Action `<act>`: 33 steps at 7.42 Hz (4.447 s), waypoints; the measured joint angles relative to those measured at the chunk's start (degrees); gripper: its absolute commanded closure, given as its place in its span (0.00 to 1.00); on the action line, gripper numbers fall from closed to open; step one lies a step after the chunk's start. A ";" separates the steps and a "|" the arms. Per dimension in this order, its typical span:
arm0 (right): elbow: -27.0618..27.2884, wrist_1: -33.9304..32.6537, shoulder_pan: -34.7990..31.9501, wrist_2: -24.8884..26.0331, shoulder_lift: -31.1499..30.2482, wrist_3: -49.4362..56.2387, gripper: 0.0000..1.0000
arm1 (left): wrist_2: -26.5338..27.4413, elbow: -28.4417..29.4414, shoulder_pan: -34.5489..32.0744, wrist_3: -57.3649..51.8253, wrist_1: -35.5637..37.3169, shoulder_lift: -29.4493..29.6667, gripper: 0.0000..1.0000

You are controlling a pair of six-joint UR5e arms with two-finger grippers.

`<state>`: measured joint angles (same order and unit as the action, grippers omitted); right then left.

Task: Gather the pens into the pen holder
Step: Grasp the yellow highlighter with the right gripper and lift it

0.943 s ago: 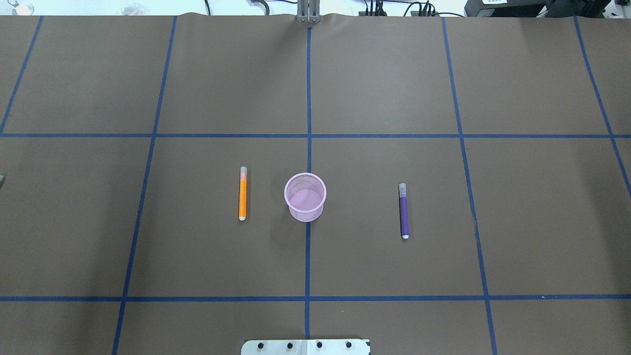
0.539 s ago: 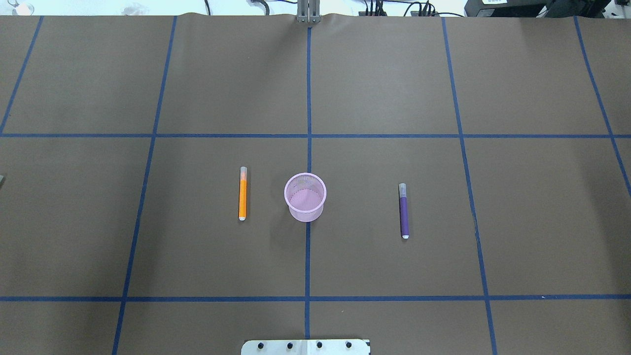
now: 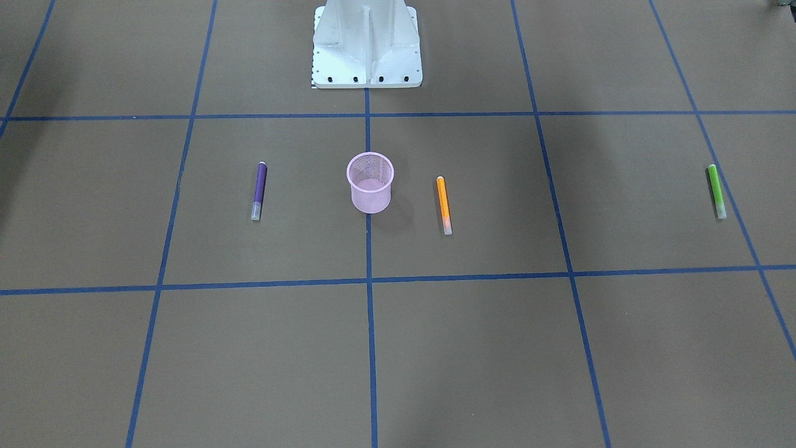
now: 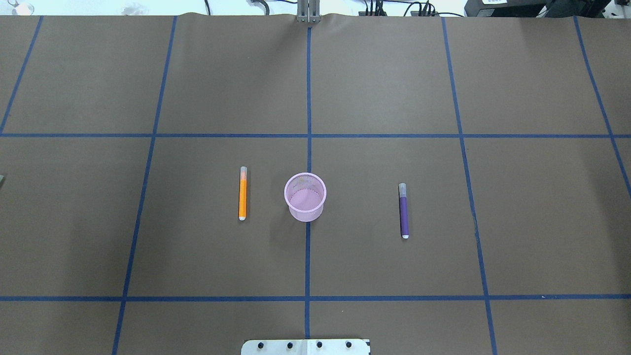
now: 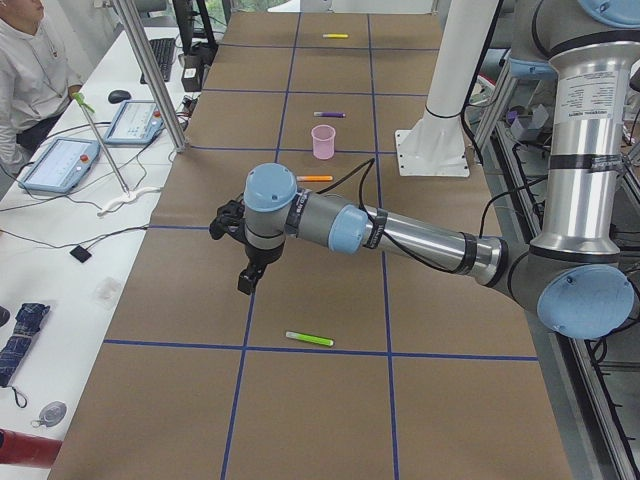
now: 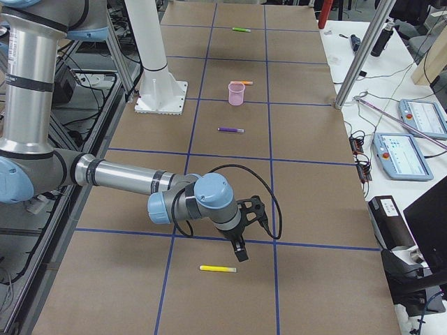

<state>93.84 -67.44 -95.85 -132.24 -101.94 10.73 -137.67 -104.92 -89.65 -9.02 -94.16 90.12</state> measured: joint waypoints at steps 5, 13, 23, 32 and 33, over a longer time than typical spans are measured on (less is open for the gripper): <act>-17.81 27.61 9.51 3.50 0.16 -26.64 0.03 | -0.06 -0.37 0.08 0.03 -1.71 0.24 0.00; -23.68 35.01 17.72 8.96 0.15 -33.05 0.34 | -0.14 -0.58 0.09 0.04 -2.87 0.23 0.00; -25.74 34.92 19.32 9.46 0.16 -33.05 0.53 | -0.14 -0.56 0.09 0.05 -3.05 0.14 0.00; -22.35 36.37 19.29 9.37 0.29 -33.05 1.00 | -0.14 -0.67 0.09 0.02 -3.05 0.21 0.00; -18.58 37.05 19.25 9.37 0.29 -33.05 1.00 | -0.14 -0.70 0.09 0.04 -3.07 0.27 0.00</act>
<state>75.26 -30.39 -76.60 -122.87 -101.65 -22.32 -137.81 -105.61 -89.56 -8.98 -97.23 90.39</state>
